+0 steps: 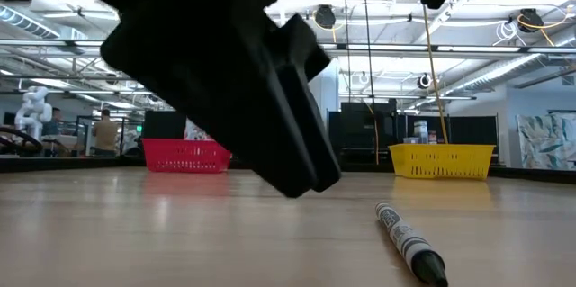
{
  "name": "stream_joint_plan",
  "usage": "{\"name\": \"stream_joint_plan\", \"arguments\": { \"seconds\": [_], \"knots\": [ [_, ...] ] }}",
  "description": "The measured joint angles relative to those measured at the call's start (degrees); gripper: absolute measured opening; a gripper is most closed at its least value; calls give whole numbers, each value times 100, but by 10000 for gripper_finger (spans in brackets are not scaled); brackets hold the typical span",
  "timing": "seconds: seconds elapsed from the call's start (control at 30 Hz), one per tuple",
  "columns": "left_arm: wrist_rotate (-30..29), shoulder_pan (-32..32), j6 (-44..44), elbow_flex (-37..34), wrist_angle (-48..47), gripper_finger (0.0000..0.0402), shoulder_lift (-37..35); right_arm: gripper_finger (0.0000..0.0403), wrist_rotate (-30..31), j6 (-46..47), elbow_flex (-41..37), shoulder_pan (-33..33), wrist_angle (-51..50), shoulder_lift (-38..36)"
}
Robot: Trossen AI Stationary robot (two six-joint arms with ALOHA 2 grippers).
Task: Sort crayons
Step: Put the gray crayon into the red bin
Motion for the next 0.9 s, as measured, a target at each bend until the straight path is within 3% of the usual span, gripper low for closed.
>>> {"name": "stream_joint_plan", "arguments": {
  "seconds": [0.13, 0.33, 0.43, 0.57, 0.73, 0.9],
  "knots": [
    [11, -8, 989, 93, -208, 77, 0, 96, 13, -22, 0, 0, 0, 0],
    [-179, -2, 2196, 931, -1617, 77, -7, 96, 26, -230, 0, 0, 0, 0],
    [-295, 52, 2581, 1213, -1813, 77, -15, 96, -10, -310, 0, 0, 2, 0],
    [-332, 127, 2565, 1214, -2145, 77, -26, 96, -205, -291, 0, 83, 335, 0],
    [-1020, 59, 1883, 1213, -3426, 77, -52, 96, -746, -986, -92, 296, 1058, 22],
    [-1147, -100, 1249, 1207, -4502, 77, -238, 96, -783, -1547, -240, 408, 1619, 22]
  ]
}}
